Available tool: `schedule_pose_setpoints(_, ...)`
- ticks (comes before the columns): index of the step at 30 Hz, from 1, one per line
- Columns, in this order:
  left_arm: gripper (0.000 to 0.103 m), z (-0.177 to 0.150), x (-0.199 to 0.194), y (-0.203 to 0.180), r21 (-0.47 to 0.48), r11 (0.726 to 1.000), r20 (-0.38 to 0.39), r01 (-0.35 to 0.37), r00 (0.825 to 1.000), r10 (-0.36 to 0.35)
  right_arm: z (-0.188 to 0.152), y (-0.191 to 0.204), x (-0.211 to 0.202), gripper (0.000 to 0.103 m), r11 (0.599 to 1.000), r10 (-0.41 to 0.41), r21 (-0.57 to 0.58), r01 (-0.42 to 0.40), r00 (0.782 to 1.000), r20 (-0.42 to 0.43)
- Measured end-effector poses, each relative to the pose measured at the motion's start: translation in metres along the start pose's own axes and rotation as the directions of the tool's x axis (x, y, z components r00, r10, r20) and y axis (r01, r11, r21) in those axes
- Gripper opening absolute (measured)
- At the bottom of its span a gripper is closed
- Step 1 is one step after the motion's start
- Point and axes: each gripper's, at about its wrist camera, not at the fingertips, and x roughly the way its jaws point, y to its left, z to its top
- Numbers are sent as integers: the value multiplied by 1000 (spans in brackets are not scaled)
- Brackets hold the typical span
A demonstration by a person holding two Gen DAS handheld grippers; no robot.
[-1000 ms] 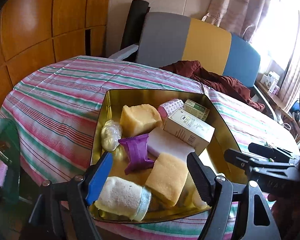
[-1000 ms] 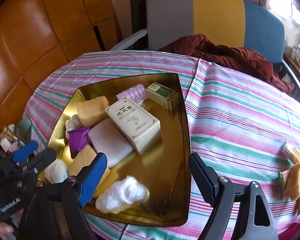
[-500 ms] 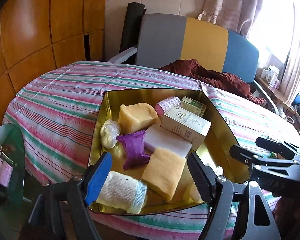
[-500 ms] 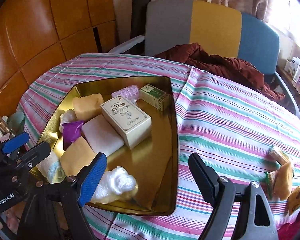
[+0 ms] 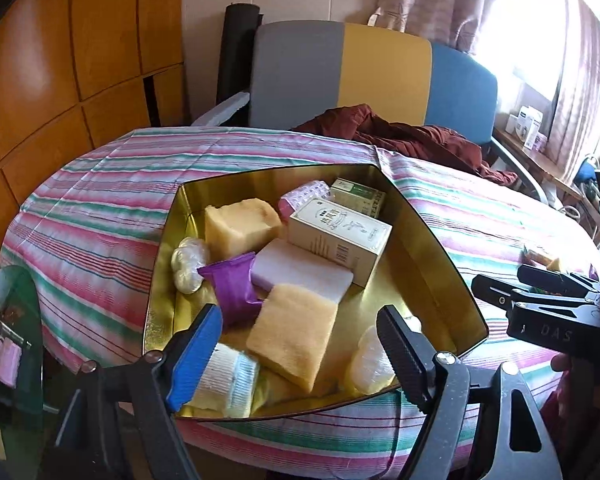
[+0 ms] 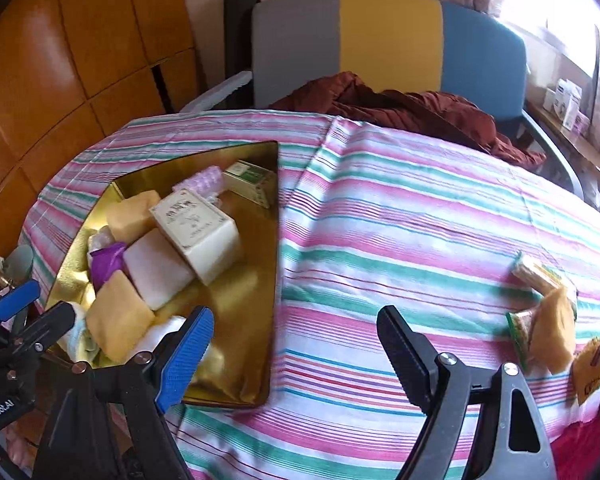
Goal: Organize objects
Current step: 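Move both open tools from the tray back toward the pile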
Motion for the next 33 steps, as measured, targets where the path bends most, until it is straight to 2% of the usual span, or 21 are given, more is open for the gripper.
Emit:
schedule_pose_setpoints(4,82,1,1,-7,23,1000,-4,0,1000,0,-2,-21,-2,85,999,-35,25,35,999,-2)
schedule_pose_setpoints(11,82,2,5,-22,63,998,-16,18,1000,-17,5,-83,-13,85,987,-128,104,126,992,8)
schedule_pose_setpoints(14,82,4,8,-31,85,996,-22,33,999,-31,10,-121,-22,85,971,-180,162,176,984,10)
schedule_pose_setpoints(18,82,5,11,-41,109,993,-31,56,998,-53,16,-176,-35,85,935,-273,240,260,962,19)
schedule_pose_setpoints(22,82,9,14,-54,139,988,-36,70,997,-65,11,-240,-46,85,869,-347,381,317,938,12)
schedule_pose_setpoints(24,82,12,15,-61,153,985,-40,79,996,-74,1,-273,-49,85,815,-366,482,323,931,-5)
schedule_pose_setpoints(26,82,16,16,-71,172,981,-40,92,995,-86,-12,-300,-51,85,748,-348,598,288,937,-17)
schedule_pose_setpoints(29,82,22,21,-96,216,967,-51,132,991,-124,-30,-327,-49,85,659,-271,723,210,962,-32)
schedule_pose_setpoints(33,82,25,28,-136,290,937,-72,195,981,-182,-39,-337,-54,85,614,-241,774,155,970,-3)
